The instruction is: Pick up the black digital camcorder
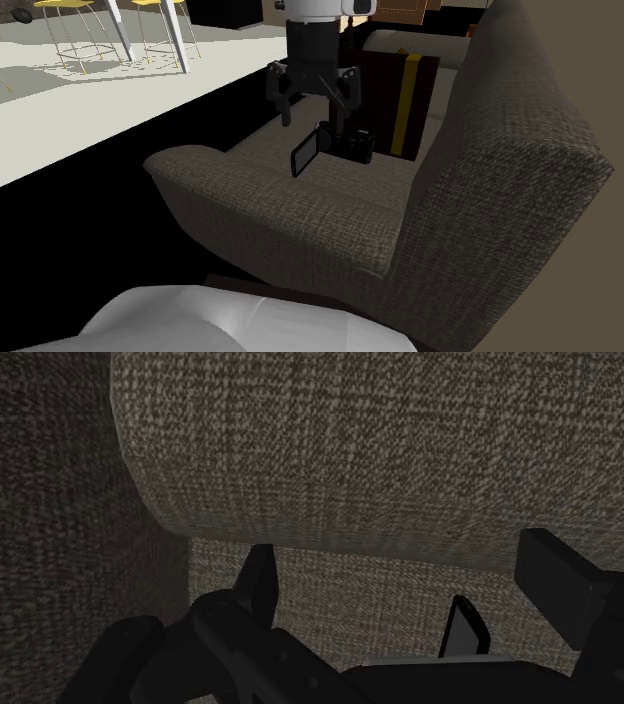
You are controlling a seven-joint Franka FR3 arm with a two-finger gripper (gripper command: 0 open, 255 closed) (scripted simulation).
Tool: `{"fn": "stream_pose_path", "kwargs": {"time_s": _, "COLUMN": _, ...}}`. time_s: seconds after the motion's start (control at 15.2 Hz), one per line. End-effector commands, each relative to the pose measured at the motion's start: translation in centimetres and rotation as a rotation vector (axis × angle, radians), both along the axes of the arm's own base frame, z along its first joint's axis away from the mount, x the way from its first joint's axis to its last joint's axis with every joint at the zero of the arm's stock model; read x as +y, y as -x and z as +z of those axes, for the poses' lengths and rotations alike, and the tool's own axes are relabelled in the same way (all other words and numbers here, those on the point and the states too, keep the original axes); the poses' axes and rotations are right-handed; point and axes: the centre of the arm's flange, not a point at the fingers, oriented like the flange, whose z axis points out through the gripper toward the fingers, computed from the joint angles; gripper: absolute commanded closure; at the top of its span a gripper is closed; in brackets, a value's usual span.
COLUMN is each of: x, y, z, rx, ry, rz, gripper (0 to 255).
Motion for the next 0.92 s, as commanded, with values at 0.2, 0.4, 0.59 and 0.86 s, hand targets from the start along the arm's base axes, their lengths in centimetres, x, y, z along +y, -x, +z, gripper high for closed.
{"fn": "stream_pose_path", "kwargs": {"time_s": 0.2, "x": 1.8, "y": -4.7, "z": -3.7, "rx": -0.019, "ry": -0.016, "rz": -0.05, "gripper": 0}}
{"fn": "stream_pose_path", "kwargs": {"time_s": 0.4, "x": 2.8, "y": -7.6, "z": -5.9, "rx": -0.03, "ry": -0.025, "rz": -0.079, "gripper": 0}}
{"fn": "stream_pose_path", "kwargs": {"time_s": 0.59, "x": 3.7, "y": -10.6, "z": -8.0, "rx": -0.04, "ry": -0.035, "rz": -0.108, "gripper": 0}}
{"fn": "stream_pose_path", "kwargs": {"time_s": 0.86, "x": 4.8, "y": -14.7, "z": -10.8, "rx": -0.054, "ry": -0.047, "rz": -0.147, "gripper": 0}}
